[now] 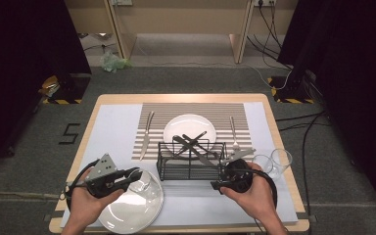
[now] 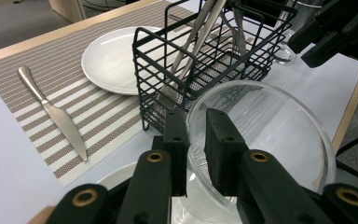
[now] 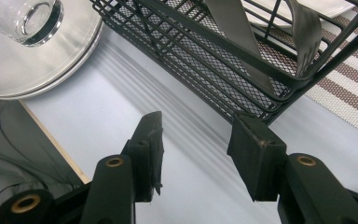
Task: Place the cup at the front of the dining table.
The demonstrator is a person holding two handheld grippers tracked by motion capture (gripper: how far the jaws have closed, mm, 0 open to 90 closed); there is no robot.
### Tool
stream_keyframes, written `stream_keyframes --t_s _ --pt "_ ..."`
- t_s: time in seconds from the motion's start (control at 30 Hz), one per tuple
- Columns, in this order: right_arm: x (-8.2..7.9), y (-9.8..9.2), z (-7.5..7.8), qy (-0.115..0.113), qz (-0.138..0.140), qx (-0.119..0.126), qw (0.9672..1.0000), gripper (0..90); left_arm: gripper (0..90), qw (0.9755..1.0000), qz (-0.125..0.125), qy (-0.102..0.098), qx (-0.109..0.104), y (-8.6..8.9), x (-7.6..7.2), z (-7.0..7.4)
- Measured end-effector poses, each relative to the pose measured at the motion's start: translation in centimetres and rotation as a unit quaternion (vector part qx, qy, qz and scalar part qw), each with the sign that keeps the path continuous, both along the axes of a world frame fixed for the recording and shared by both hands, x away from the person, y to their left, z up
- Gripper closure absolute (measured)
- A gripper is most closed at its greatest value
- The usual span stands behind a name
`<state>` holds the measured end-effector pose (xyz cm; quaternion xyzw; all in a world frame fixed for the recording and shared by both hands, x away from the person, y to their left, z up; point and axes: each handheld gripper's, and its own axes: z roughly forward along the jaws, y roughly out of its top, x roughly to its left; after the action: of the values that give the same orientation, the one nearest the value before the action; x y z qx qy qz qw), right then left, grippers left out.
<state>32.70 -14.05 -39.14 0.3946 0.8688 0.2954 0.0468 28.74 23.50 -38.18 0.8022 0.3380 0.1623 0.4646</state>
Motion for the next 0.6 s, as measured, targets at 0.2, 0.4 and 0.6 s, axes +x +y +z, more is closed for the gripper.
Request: stream_keyframes --t_s 0.2,0.4,0.6 --pt "0.0 0.0 0.0 0.000 0.001 -0.001 1.0000 54.3 78.4 1.0000 0.007 -0.002 -0.001 0.4 -0.1 0.1" --pt "0.0 0.0 0.0 0.000 0.000 0.000 1.0000 54.3 78.4 0.9999 0.013 -0.005 -0.001 0.8 0.0 0.2" --pt "0.0 0.0 0.0 0.001 -0.001 0.000 1.0000 54.3 78.5 0.9998 0.018 -0.005 -0.002 1.1 0.0 0.3"
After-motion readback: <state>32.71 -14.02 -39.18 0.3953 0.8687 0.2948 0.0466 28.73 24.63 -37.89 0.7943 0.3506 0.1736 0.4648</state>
